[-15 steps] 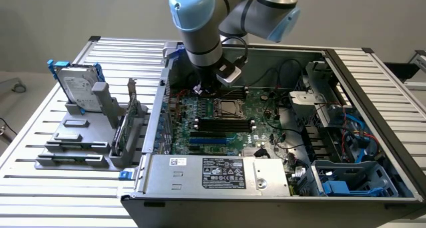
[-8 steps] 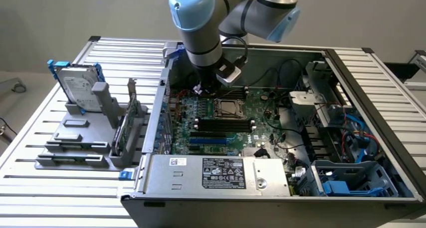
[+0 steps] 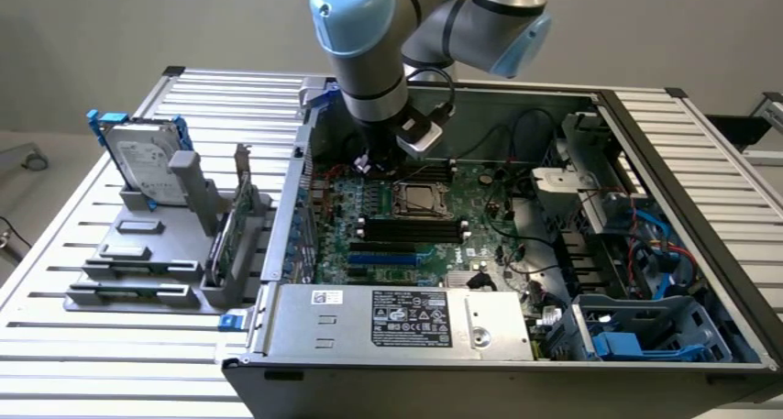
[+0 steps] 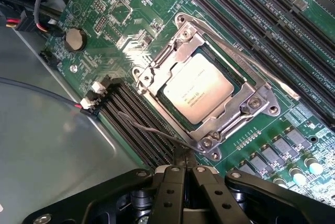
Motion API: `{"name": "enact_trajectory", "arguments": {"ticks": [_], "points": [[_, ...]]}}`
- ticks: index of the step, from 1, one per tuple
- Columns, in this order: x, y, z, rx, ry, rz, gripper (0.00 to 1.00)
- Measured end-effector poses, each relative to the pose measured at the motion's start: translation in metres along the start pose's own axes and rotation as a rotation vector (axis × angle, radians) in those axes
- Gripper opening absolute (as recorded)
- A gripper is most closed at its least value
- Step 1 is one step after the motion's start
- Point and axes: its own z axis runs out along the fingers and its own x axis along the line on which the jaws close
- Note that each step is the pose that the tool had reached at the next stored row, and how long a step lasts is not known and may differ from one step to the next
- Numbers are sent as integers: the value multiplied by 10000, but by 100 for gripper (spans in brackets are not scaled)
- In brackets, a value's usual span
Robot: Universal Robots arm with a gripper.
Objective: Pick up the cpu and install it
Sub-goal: 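Install the first cpu locking lever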
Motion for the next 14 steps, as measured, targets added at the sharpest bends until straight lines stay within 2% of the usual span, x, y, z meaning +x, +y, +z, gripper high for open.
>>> {"name": "enact_trajectory", "arguments": {"ticks": [5,9,14], "points": [[10,-10,1,-62,-31,58,11],[20,-14,-16,-83,-46,67,11],[29,-20,-53,-81,-51,78,11]]}}
